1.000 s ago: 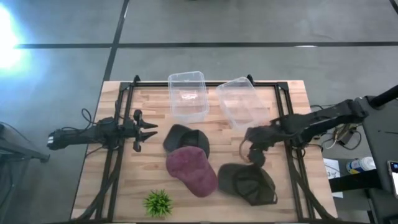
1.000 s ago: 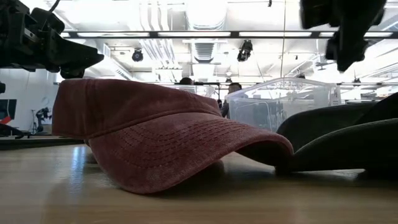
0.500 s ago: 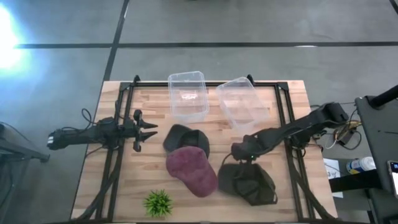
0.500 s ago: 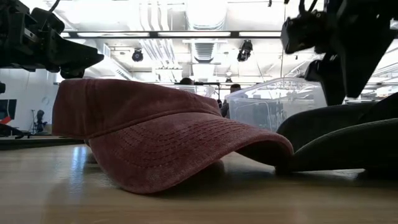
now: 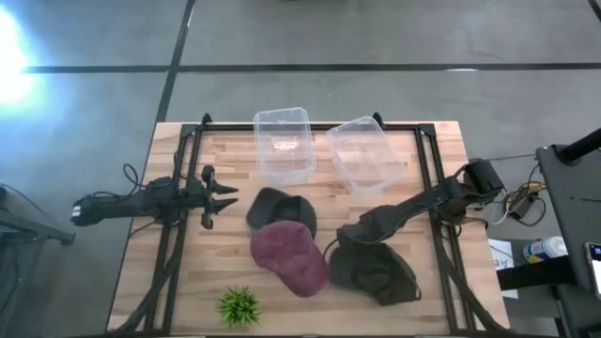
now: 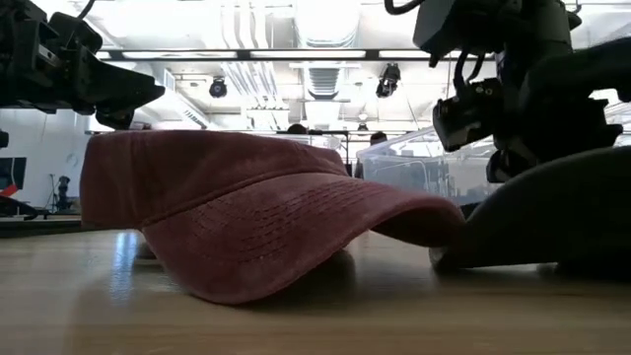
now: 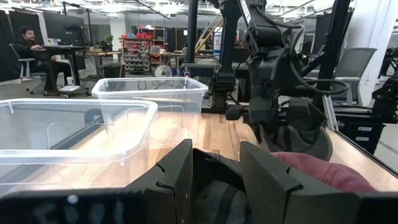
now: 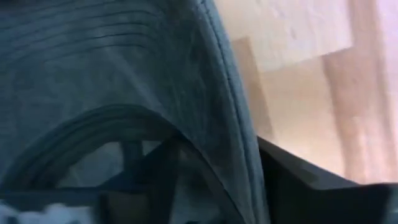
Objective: Pick & Place hat
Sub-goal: Put the right black cap into the right transparent bin
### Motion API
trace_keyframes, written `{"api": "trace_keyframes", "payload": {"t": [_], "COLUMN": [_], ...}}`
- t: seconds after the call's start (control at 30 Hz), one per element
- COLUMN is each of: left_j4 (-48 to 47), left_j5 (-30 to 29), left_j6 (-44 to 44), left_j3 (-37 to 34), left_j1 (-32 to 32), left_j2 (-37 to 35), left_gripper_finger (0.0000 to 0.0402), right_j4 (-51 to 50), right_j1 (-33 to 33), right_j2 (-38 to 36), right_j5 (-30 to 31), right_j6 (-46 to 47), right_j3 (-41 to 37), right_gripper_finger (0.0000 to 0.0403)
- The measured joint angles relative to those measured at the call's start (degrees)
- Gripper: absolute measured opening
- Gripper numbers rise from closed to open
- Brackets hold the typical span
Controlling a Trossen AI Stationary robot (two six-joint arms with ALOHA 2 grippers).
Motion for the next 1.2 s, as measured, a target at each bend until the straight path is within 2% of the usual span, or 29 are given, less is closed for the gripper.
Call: {"api": "trace_keyframes", "payload": {"t": [0.17, 0.23, 0.47, 0.63, 0.73, 0.83, 0.93, 1.07, 1.13, 1.2], "left_j4": [0.0, 0.0, 0.0, -0.02, -0.02, 0.0, 0.0, 0.0, 0.0, 0.0], "left_j5": [0.0, 0.0, 0.0, 0.0, 0.0, 0.0, 0.0, 0.0, 0.0, 0.0], "left_j6": [0.02, 0.02, 0.02, 0.02, 0.02, 0.01, 0.02, 0.0, 0.0, 0.01], "left_j3": [0.0, -0.01, 0.0, 0.0, 0.0, -0.01, 0.0, 0.0, 0.0, 0.0], "left_j1": [-0.01, 0.01, 0.0, 0.01, 0.01, -0.01, 0.01, 0.0, -0.01, 0.0], "left_j2": [-0.01, 0.0, 0.0, 0.01, 0.03, 0.08, 0.1, 0.1, 0.1, 0.1], "left_gripper_finger": [0.0128, 0.0128, 0.0128, 0.0128, 0.0128, 0.0128, 0.0128, 0.0128, 0.0128, 0.0128], "right_j4": [1.09, 1.09, -2.29, -7.65, -7.77, -7.67, -7.97, -8.57, -9.68, -10.53], "right_j1": [0.02, 0.04, 0.01, 0.15, 0.06, -0.29, -0.38, -0.56, -1.78, -4.0], "right_j2": [-0.8, -2.21, -11.64, -22.64, -29.84, -35.84, -39.89, -42.07, -41.88, -41.07], "right_j5": [-1.96, -2.08, -0.71, 4.78, 13.56, 25.1, 41.18, 64.83, 74.09, 79.95], "right_j6": [0.07, 0.34, 5.35, 12.23, 16.01, 16.91, 14.14, 5.41, 1.77, -0.19], "right_j3": [0.2, 0.2, 0.23, 2.04, 4.52, 7.61, 11.18, 15.51, 16.96, 17.75], "right_gripper_finger": [0.0049, 0.0021, 0.0015, 0.0014, 0.0014, 0.0014, 0.0014, 0.0013, 0.0013, 0.0013]}}
